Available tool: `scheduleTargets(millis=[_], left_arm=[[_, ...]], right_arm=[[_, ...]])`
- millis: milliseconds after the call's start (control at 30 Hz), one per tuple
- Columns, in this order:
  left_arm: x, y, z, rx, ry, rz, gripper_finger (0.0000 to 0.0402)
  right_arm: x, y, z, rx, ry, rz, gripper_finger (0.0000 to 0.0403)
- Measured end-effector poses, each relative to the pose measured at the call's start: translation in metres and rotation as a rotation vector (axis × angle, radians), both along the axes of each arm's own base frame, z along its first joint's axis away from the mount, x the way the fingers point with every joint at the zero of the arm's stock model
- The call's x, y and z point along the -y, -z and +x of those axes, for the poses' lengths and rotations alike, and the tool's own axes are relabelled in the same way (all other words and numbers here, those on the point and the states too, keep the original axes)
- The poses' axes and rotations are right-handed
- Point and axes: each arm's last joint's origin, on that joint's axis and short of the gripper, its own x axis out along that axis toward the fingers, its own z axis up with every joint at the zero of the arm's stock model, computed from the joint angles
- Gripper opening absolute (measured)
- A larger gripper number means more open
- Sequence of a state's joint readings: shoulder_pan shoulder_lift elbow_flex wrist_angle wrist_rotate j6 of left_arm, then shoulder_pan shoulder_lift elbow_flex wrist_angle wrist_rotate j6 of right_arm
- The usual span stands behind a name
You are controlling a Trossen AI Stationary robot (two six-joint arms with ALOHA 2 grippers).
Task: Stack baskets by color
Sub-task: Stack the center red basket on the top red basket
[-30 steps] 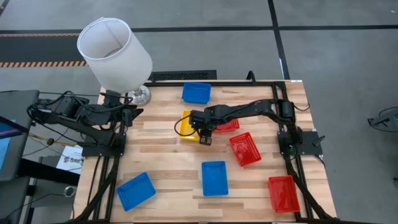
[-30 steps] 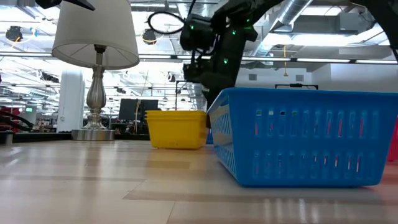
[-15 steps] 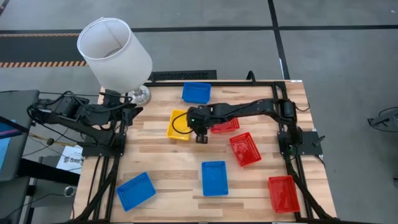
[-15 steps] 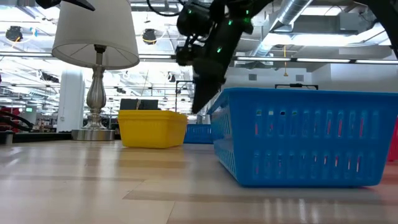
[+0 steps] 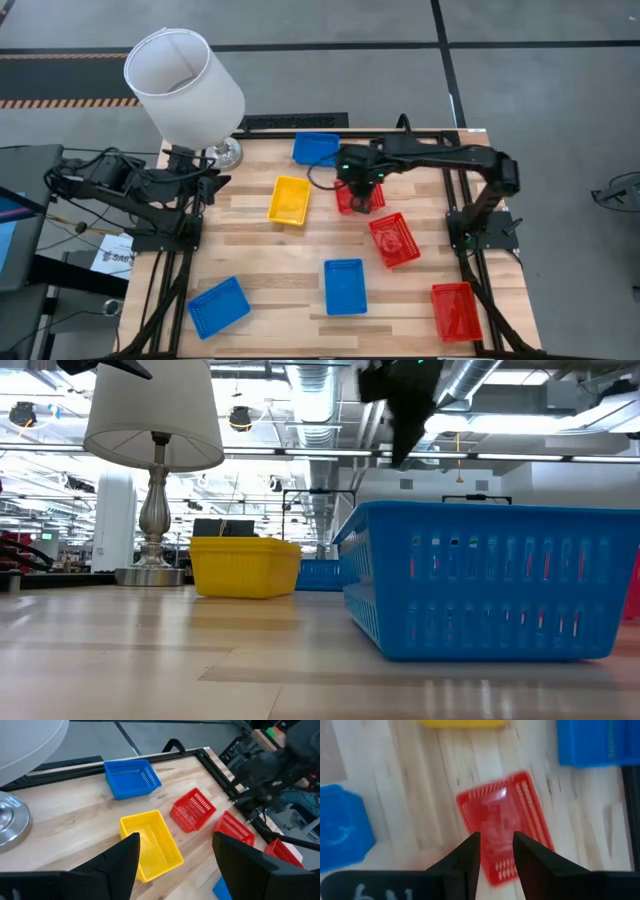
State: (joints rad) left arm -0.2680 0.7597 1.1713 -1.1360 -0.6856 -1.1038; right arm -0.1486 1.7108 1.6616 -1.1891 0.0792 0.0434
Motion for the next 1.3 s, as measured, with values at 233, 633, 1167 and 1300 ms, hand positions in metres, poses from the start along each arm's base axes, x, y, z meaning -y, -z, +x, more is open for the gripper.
scheduleTargets(millis=[233, 633, 1167, 1300], left_arm=[[0.0, 0.0, 0.0, -0.006, 0.002, 0.002, 0.0238], [0.0, 0.0, 0.0, -0.008, -0.003, 0.019, 0.0238], [-0.001, 0.0, -0.001, 0.0, -0.023, 0.026, 0.0238], [-0.001, 0.0, 0.0, 0.002, -0.022, 0.019, 0.0238]], right_arm=[[-0.029, -0.005, -0.051, -0.041, 0.122, 0.08, 0.0142], [-0.107, 0.05, -0.102, -0.044, 0.41, 0.241, 0.0219], [-0.137, 0.111, -0.061, -0.145, 0.406, 0.135, 0.0217], [-0.139, 0.125, -0.055, -0.175, 0.409, 0.119, 0.022]])
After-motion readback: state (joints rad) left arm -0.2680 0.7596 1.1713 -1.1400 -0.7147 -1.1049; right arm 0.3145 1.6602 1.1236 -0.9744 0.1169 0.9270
